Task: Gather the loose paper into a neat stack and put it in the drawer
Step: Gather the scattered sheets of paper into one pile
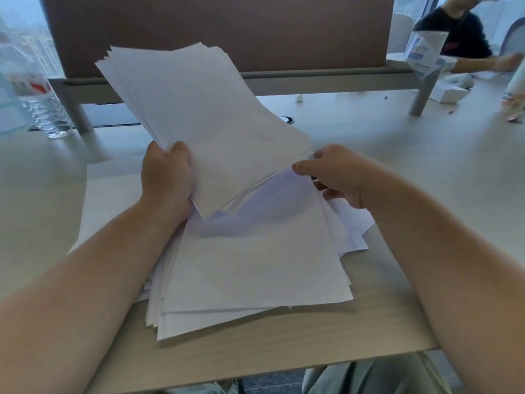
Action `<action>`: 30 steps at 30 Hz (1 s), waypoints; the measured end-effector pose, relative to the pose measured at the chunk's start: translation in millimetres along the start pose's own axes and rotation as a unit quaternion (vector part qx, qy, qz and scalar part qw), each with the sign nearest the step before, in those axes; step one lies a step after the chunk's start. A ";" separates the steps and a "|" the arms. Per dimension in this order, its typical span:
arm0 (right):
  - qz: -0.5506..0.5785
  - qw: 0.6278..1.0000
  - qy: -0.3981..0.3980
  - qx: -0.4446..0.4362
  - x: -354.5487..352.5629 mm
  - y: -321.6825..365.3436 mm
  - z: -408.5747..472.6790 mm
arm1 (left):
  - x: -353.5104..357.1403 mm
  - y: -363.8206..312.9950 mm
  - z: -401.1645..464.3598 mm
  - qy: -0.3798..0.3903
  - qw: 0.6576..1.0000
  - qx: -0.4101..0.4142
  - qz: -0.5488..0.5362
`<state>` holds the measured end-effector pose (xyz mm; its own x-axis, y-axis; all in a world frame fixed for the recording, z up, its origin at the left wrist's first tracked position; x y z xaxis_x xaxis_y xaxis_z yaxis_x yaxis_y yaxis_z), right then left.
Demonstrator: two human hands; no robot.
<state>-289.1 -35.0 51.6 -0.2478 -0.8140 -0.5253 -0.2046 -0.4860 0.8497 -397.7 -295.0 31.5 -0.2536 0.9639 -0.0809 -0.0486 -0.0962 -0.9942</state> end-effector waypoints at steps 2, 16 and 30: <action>0.061 0.998 0.034 -0.006 2.5 1.1 -0.5 | -0.6 -2.6 -3.3 -0.004 1.000 -0.004 -0.009; 0.062 0.991 -0.120 -0.001 -31.5 -21.0 10.6 | -15.6 -3.1 11.5 -0.063 0.988 -0.047 -0.131; -0.218 0.960 -0.172 -0.043 -37.1 -27.9 19.1 | -11.7 -8.5 4.5 -0.065 0.996 0.043 0.049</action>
<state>-292.2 14.9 46.5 -0.4580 -0.3819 -0.8028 -0.2844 -0.7926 0.5393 -398.6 -306.5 41.3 -0.3836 0.9091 -0.1625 -0.0987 -0.2153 -0.9715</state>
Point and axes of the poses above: each hand's wrist, its own z-axis towards the middle knuckle, its own x-axis out of the palm, y = z × x, the point moved 3 cm from there along z, towards the middle knuckle, and after that the axes turned 6 degrees about -x, right-handed, at the moved point
